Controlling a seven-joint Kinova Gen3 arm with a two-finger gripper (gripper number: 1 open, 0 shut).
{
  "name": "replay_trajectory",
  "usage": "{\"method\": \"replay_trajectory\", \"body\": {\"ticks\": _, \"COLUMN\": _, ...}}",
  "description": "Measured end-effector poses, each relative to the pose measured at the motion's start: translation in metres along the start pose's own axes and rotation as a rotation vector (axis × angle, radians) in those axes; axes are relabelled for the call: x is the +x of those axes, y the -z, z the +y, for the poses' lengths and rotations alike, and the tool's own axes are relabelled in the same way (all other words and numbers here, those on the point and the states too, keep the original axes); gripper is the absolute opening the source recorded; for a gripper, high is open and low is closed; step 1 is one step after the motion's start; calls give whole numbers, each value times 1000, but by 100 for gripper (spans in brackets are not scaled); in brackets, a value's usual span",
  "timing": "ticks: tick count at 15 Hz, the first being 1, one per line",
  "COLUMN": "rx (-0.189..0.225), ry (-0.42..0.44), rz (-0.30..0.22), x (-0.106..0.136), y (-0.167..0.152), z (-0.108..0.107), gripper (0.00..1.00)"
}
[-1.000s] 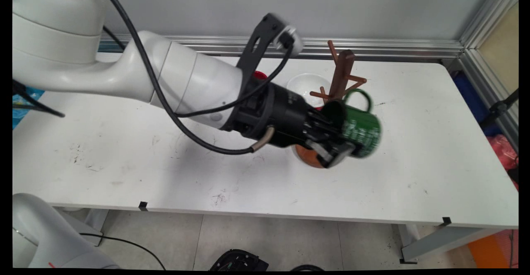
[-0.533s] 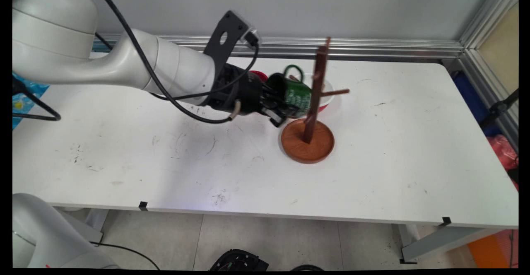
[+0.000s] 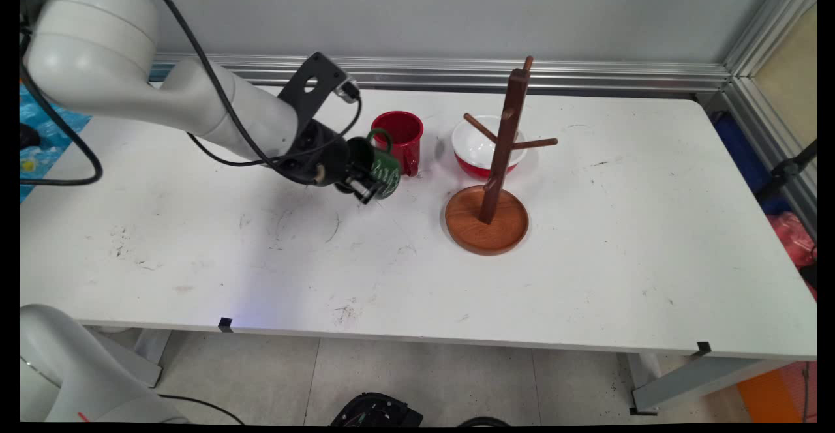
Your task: Place the picked object on the table
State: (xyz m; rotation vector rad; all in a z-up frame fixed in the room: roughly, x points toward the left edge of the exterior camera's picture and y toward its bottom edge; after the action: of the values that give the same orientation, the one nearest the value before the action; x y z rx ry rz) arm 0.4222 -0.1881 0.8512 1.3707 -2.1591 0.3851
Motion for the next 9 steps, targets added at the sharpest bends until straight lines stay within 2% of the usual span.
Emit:
{"method": "replay_trajectory", "body": {"ticks": 4, "rx": -98, "ry": 8, "rz": -39, "x": 2, "y": 17, "z": -10, "gripper": 0}}
{"method": "replay_trajectory", "body": {"ticks": 9, "rx": -205, "ry": -56, "rz": -30, "x": 27, "y": 47, "z": 4, "gripper": 0}}
